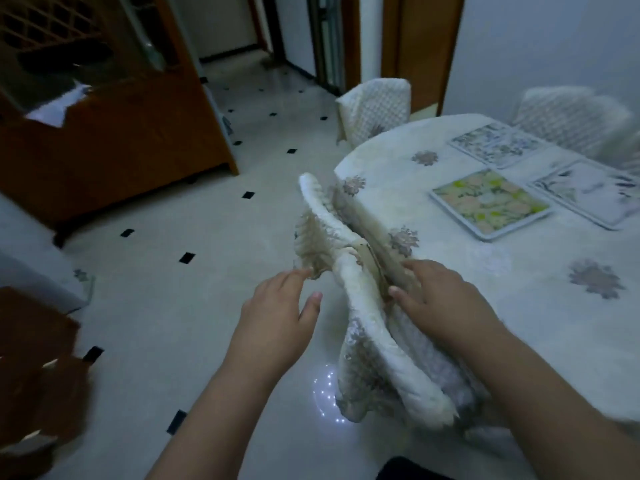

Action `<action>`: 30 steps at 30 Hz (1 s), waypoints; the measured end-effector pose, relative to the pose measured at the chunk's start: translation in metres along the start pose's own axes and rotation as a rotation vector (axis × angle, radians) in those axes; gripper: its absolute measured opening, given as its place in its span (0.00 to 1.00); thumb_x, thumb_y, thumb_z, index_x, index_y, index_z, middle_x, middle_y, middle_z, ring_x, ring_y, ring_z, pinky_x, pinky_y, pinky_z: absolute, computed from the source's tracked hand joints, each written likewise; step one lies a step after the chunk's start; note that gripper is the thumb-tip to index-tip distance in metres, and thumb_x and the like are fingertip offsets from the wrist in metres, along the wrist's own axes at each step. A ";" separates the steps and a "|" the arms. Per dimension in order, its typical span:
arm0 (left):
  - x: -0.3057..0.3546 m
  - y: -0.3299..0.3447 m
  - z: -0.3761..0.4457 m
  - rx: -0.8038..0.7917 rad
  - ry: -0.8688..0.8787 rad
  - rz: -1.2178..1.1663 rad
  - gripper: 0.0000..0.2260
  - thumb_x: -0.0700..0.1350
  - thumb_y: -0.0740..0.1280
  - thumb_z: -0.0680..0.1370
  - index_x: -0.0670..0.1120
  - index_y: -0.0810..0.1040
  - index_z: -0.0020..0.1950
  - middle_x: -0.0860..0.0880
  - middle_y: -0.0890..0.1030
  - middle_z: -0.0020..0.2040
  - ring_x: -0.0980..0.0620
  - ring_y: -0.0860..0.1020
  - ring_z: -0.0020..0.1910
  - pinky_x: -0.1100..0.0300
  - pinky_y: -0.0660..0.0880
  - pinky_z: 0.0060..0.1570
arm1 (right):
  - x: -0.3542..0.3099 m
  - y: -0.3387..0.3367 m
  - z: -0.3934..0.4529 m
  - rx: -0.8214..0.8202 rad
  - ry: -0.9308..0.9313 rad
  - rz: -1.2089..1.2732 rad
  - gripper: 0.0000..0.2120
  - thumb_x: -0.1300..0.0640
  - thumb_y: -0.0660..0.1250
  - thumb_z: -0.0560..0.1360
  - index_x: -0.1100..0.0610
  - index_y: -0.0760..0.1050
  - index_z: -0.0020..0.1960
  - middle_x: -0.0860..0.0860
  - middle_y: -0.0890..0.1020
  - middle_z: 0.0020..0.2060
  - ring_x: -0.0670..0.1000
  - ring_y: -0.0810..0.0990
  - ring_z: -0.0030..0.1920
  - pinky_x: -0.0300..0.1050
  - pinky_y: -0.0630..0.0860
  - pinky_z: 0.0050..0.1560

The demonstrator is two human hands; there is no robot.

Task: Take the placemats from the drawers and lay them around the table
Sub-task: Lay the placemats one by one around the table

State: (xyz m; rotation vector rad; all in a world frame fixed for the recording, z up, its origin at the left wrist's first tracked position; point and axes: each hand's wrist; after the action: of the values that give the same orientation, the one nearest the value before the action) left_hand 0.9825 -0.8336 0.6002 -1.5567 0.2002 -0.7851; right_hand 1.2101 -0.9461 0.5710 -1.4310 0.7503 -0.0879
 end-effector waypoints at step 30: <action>0.129 0.218 0.405 -0.497 0.671 -0.015 0.21 0.56 0.59 0.83 0.52 0.68 0.76 0.52 0.68 0.76 0.50 0.66 0.74 0.49 0.67 0.71 | 0.204 0.047 0.204 0.256 0.828 0.372 0.30 0.39 0.61 0.80 0.48 0.61 0.78 0.48 0.63 0.77 0.52 0.73 0.66 0.48 0.68 0.67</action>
State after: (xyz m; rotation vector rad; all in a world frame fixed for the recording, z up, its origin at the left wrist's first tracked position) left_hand 1.3844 -0.6132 0.4645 -1.6945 0.9324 -1.3238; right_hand 1.4542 -0.8615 0.4352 -0.9616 1.6076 -0.4889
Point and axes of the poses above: each hand's wrist, its own z-axis towards the middle knuckle, its own y-axis out of the palm, x = y × z
